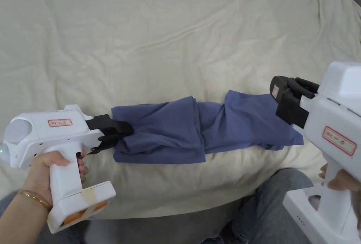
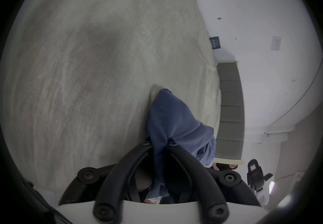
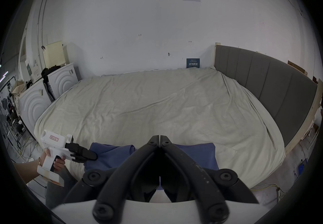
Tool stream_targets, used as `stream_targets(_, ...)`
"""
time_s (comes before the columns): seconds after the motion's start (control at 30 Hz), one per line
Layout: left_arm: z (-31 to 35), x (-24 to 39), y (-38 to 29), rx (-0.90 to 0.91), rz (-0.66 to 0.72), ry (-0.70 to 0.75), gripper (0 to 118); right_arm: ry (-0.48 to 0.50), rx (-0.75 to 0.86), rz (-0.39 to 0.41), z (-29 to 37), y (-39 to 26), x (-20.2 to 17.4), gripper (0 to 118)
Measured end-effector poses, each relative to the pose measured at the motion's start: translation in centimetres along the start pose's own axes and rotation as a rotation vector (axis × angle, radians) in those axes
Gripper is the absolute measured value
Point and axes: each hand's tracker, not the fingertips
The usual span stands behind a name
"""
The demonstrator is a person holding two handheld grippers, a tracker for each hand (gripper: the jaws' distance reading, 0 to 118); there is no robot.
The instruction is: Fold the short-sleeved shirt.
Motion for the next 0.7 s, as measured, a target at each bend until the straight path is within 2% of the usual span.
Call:
stream_targets(0.13, 2.3, 2.6, -0.3, 0.109, -0.134, 0.074, 10, 0.012, 0.003, -0.002, 0.1, 0.1, 0.2, 2)
stream_targets(0.27, 6.7, 2.3, 1.1, 0.178, -0.061, 0.115, 10, 0.030, 0.014, -0.021, 0.0, 0.3, 0.6, 2)
stream_targets(0.47, 14.3, 3.9, 2.7, 0.424, -0.178, 0.438, 9, 0.050, 0.019, -0.017, -0.5, 0.8, 0.4, 2)
stream_targets(0.53, 16.2, 5.4, 2.2, 0.479, -0.205, 0.466, 9, 0.058, 0.023, -0.016, -0.6, 0.8, 0.4, 2)
stream_targets(0.63, 16.8, 8.9, 0.0, 0.499, -0.353, 0.484, 9, 0.063, 0.024, -0.019, -0.8, 0.8, 0.4, 2)
stream_targets(0.7, 15.8, 11.1, -1.7, 0.481, -0.408, 0.435, 9, 0.063, 0.024, -0.026, -0.8, 0.7, 0.4, 2)
